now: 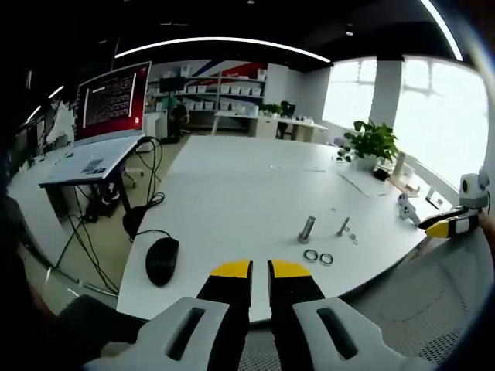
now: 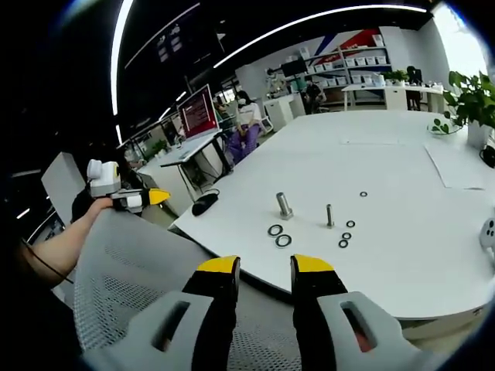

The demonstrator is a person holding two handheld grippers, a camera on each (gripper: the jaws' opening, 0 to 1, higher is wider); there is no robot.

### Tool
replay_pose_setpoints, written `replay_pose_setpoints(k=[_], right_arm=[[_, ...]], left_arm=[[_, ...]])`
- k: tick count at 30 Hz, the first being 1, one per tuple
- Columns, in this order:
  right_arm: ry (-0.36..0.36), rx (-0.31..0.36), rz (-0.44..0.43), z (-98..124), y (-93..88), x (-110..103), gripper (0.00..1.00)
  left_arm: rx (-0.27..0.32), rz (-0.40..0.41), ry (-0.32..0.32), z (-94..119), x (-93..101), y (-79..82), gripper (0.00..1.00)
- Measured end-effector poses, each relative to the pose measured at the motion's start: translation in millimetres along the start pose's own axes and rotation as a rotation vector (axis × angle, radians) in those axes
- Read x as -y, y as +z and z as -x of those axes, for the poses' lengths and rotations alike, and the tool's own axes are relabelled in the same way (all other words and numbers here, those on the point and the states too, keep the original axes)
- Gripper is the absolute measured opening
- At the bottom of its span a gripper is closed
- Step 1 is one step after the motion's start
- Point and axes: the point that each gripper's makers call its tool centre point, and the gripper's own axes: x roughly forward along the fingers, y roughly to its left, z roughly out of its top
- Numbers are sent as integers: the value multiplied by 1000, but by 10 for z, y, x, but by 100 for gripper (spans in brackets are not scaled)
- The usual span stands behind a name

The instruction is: Place the washer onto the threaded stud by aligning its center hole with the stud, sliding it down to the base, and recovering from edge contact or off-axis alignment until the washer reaches the visible bottom stop.

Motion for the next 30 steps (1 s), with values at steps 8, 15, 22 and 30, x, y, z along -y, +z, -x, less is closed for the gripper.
replay_pose_setpoints(k=[8,15,22,30], right_arm=[[1,1,0,0,-1,2,29],[0,4,-2,1,3,2,29],[-2,7,-4,3,4,4,29],[-4,7,-6,3,2,6,29]], left_arm=[[0,-1,0,3,5,-2,5],[-1,-2,0,9,15,-5,5],[1,-3,-1,9,15,-3,5],[3,-2,-3,1,5,3,5]])
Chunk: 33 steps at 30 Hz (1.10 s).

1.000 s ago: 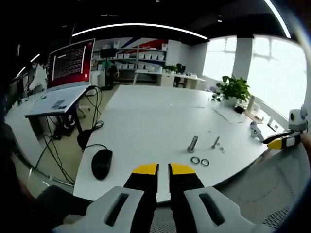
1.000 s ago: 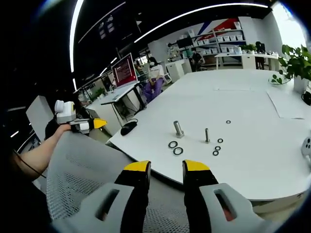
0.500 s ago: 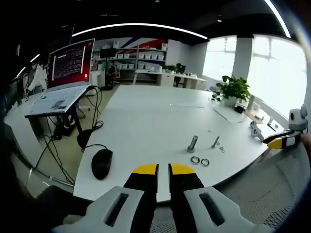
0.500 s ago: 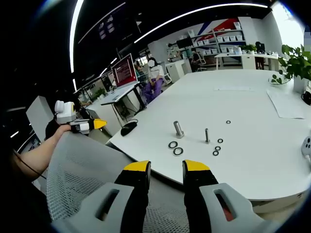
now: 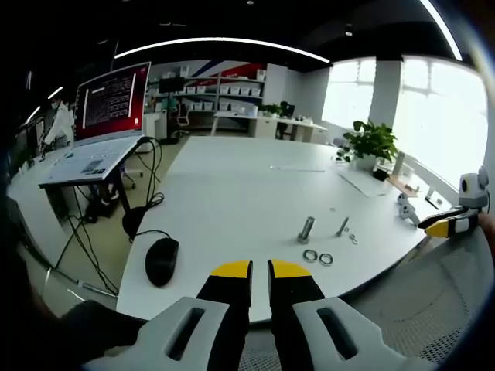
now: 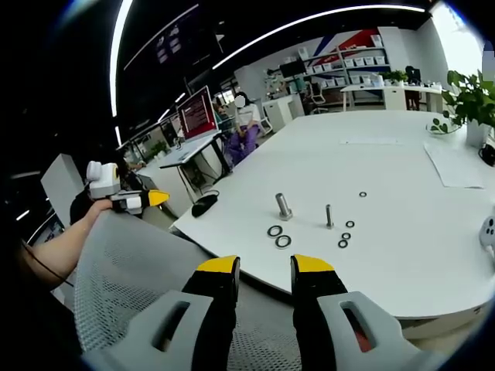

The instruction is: Place the washer onto the threaded stud by aligning its center hole with the stud, sliding it down to the base, and recovering from edge contact or off-axis alignment until the washer reaches the visible bottom stop.

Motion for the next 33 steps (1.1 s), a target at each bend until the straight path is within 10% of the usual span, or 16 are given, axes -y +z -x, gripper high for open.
replay_pose_setpoints(k=[33], right_arm=[[-44,-21,-16,-25,-11,72,28]], left_arm=[[-30,-10,-11,-7,20,-37,3]])
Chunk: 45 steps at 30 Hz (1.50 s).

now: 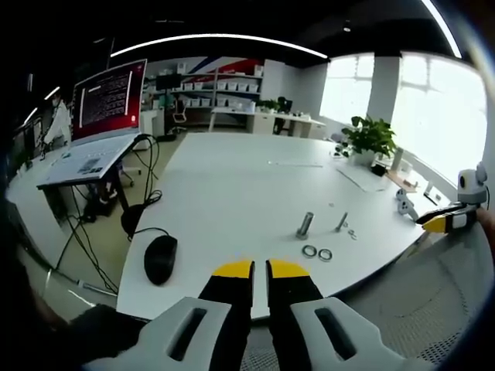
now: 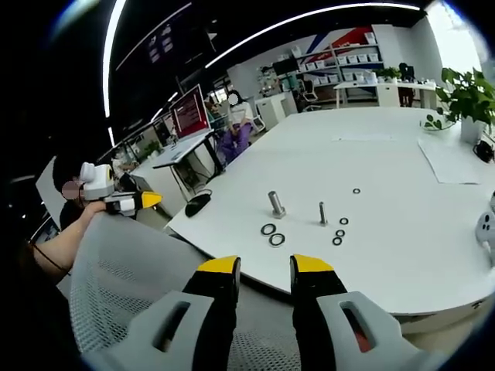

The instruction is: Place the washer onto the threaded stud by aligning its center hole with the stud, sliding it down to the base, and recovering from edge contact or off-axis alignment until the washer reaches the visible bottom stop.

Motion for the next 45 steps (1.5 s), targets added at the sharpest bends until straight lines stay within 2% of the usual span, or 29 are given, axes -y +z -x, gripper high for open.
replay_pose_setpoints(k=[12,14,15,20,25,32,36,38,42,44,45], right_arm=[[-35,-80,10,-39,-65,76,25],[-42,-82,7,-36,-71,91,25],[-46,-88,4,-36,-83,104,25],[-66,-116,-32,-3,-174,147,25],[-53,-134,-16,-23,-177,151,25],[-69,-107,-31,-14,-151,171,25],[-82,-121,-28,-18,-176,169,25],[-70,-148,-5,-30,-213,141,25],[-84,-152,-8,-17,-235,147,26],[-180,-173,-24,31,-264,284,26],[-185,-177,-25,34,-265,293,26]], left_arm=[[-11,-7,-26,-27,35,-1,0],[-72,-35,-44,-34,69,-92,0],[-77,-43,-48,-41,80,-99,0],[-55,-60,-73,-39,136,-65,0],[-54,-63,-84,-40,149,-61,0],[7,-72,-117,-19,193,29,0],[-16,-59,-120,-15,179,-21,0],[-9,-56,-132,-10,198,-10,0],[-18,-61,-133,-3,199,-33,0],[16,-52,-128,6,190,15,0],[51,-36,-122,9,174,73,0]])
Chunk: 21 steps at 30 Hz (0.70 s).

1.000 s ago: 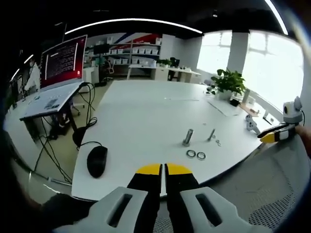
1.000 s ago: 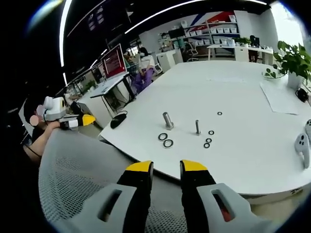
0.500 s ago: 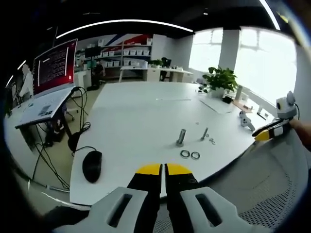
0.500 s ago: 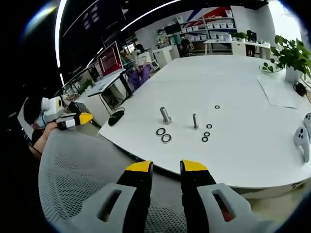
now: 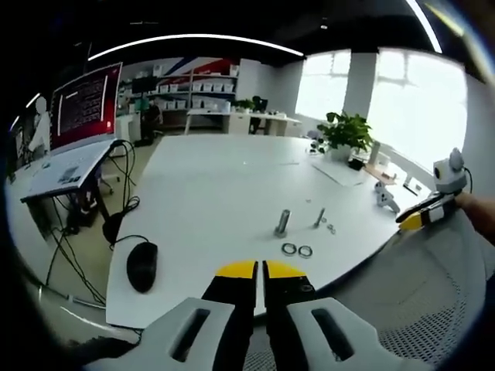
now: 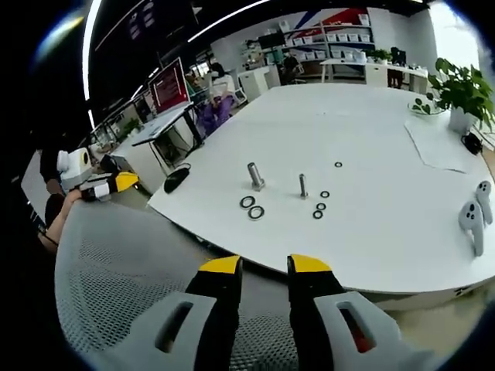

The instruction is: Place the washer onto the threaded stud by aligning its center hole with the stud, sliding it down to the base, and recovering from edge contact or off-axis alignment until the washer reaches the visible bottom stop.

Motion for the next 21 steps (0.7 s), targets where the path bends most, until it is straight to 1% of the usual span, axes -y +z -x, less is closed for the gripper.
replay_pose_setpoints(k=[1,2,3,4,5,7,9,11,12,13,17,19,21], right_arm=[[32,1,14,-12,15,-51,26],[54,-20,29,-21,-6,-83,26],[56,-64,66,-23,-59,-87,26],[64,-90,100,-28,-88,-102,26],[86,-124,134,-36,-124,-139,26],[117,-154,152,-50,-150,-168,26],[130,-186,153,-72,-171,-142,26],[142,-219,170,-95,-190,-121,26],[168,-255,188,-108,-217,-129,26],[185,-276,207,-135,-217,-116,26],[207,-293,266,-249,-102,-104,26],[223,-296,298,-310,-15,-125,26],[254,-304,359,-369,51,-159,26]], left_arm=[[4,5,1,3,-6,6,0],[-4,6,0,-3,-3,-5,1],[-11,7,2,-5,-4,-15,1],[-28,5,7,-10,-8,-42,2],[-35,3,10,-11,-13,-52,2],[-28,5,10,-14,-18,-40,2],[-10,15,19,-14,-38,-9,2],[-17,19,27,-10,-45,-28,2],[-18,17,28,-11,-44,-32,2],[-19,17,29,-11,-45,-34,2],[-10,22,33,-7,-53,-19,3],[-5,23,34,-4,-53,-14,3],[3,25,32,-1,-48,-2,3]])
